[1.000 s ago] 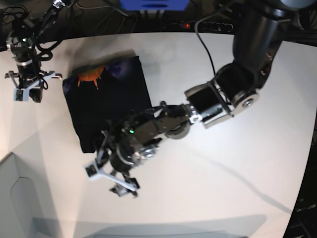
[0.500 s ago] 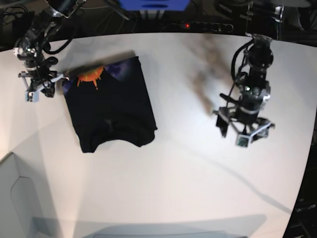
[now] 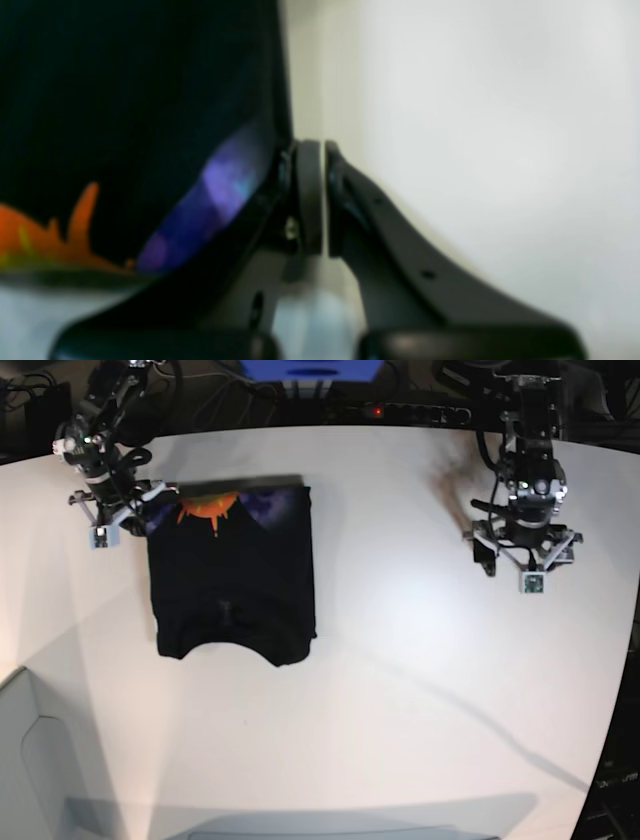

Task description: Fold the T-shirt properly

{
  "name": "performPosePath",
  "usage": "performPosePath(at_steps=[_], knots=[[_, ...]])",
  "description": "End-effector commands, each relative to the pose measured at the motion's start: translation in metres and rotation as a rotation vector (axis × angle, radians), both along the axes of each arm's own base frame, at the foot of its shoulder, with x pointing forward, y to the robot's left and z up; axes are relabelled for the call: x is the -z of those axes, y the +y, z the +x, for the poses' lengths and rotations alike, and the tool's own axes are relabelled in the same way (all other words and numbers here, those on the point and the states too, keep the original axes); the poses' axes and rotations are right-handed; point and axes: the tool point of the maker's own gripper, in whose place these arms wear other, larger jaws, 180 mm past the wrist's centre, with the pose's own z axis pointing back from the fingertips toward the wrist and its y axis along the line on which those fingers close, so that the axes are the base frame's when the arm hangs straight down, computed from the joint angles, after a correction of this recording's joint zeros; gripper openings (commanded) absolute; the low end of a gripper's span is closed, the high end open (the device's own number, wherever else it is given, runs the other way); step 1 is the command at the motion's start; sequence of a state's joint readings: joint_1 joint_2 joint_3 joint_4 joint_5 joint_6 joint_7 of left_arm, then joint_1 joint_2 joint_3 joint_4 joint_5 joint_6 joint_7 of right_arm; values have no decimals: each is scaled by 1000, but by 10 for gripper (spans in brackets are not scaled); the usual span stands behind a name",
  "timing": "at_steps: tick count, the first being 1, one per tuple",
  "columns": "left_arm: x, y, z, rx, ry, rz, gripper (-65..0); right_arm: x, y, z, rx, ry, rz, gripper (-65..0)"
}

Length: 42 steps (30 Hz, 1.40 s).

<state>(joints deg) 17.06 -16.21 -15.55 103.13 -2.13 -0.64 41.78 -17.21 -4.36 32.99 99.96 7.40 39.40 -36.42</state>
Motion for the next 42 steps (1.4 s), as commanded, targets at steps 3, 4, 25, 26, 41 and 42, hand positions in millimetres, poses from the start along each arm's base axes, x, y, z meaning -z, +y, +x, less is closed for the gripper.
performPosePath(at_steps=[3, 4, 25, 26, 41, 42], knots=[[-14, -7, 2, 8, -52, -9, -161, -19, 4, 7, -23, -69, -10, -650], [-14, -9, -1, 12, -52, -21, -161, -20, 5, 7, -23, -70, -11, -650], [21, -2, -196, -199, 262, -267, -650, -32, -73, -178, 152, 272, -253, -650], [22, 1, -211, -214, 297, -257, -650, -28, -71, -197, 144, 326, -248, -650], [170, -61, -379, -55, 632, -215, -650, 115, 25, -295, -79, 647, 183, -650], [183, -66, -381, -43, 627, -223, -650, 125, 36, -296, -84, 635, 222, -650]])
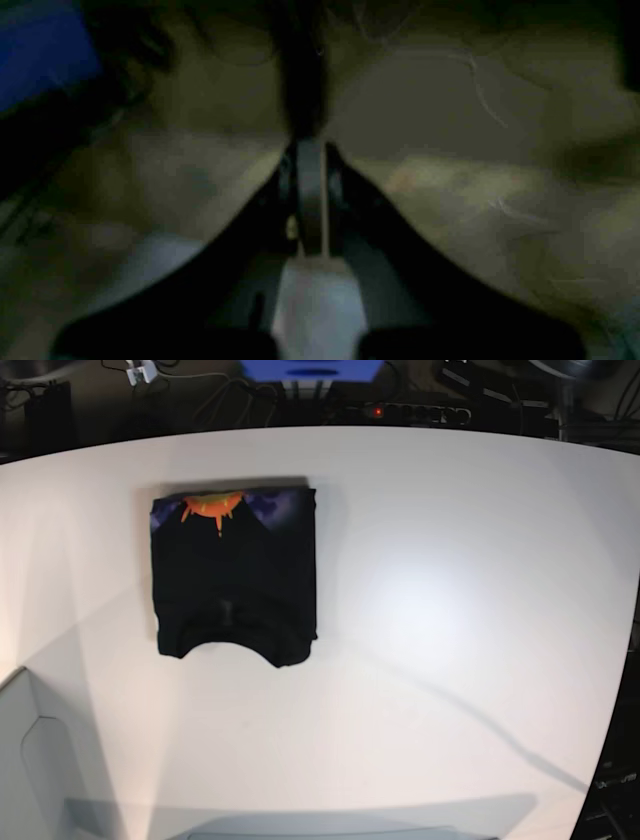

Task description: Fold the T-shirt properly

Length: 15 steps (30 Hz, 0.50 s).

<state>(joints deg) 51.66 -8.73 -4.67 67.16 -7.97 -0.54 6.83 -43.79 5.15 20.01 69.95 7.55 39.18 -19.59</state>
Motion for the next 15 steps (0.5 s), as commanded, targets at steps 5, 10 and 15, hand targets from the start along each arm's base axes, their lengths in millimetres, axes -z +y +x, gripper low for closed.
performPosePath(at_steps=[5, 10, 15], knots=[[52, 8, 0, -22, 49, 15, -650, 45, 40, -9, 36, 36, 109, -650], [85, 17, 21, -11, 47, 38, -650, 89, 26, -3, 123, 13, -74, -650], [97, 18, 59, -58, 17, 37, -650, 106, -8, 13, 22, -73, -373, -650]])
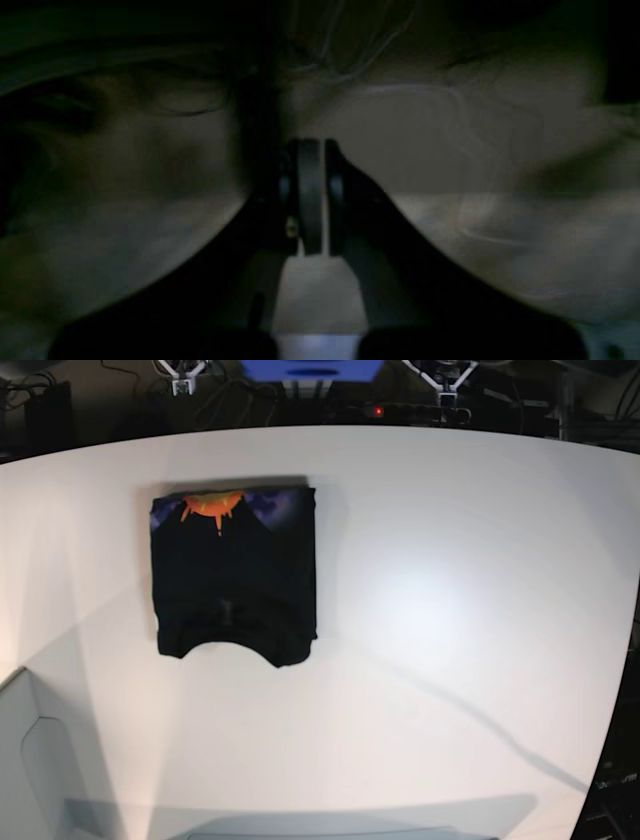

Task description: Fold the T-shirt properly

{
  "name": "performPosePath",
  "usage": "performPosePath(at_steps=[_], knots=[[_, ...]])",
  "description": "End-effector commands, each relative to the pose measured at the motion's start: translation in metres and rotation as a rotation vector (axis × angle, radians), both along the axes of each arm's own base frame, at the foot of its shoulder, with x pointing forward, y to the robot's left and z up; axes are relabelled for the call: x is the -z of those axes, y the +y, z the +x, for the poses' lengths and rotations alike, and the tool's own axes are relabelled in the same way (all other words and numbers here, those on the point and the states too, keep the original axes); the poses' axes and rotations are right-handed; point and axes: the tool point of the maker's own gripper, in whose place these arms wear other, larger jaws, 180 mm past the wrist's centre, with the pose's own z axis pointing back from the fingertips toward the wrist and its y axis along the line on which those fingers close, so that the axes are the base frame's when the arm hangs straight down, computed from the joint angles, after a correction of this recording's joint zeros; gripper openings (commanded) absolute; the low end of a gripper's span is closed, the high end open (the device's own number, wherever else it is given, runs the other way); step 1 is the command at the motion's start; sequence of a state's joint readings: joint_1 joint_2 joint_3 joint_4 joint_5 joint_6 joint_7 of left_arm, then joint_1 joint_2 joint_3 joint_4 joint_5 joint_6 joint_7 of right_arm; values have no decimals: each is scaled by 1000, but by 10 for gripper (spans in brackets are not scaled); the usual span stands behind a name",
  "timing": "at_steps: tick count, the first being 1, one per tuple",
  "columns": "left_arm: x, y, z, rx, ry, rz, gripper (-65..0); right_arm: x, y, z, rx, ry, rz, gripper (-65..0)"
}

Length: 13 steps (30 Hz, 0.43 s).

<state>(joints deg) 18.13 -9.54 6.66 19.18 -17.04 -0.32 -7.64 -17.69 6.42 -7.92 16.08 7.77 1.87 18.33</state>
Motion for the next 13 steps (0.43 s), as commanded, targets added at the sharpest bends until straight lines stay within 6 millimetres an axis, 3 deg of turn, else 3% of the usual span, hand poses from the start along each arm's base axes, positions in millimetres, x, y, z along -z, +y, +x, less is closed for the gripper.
performPosePath(at_steps=[1, 5, 13], knots=[[0, -4, 0, 14, 1, -8, -650, -2, -14, -3, -20, -7, -80, -650], [5, -17, 27, 38, -18, -36, -650, -5, -27, 12, -64, -35, -277, -650], [10, -30, 40, 40, 52, -73, -650, 1, 2, 38, -47, -54, -245, -650]])
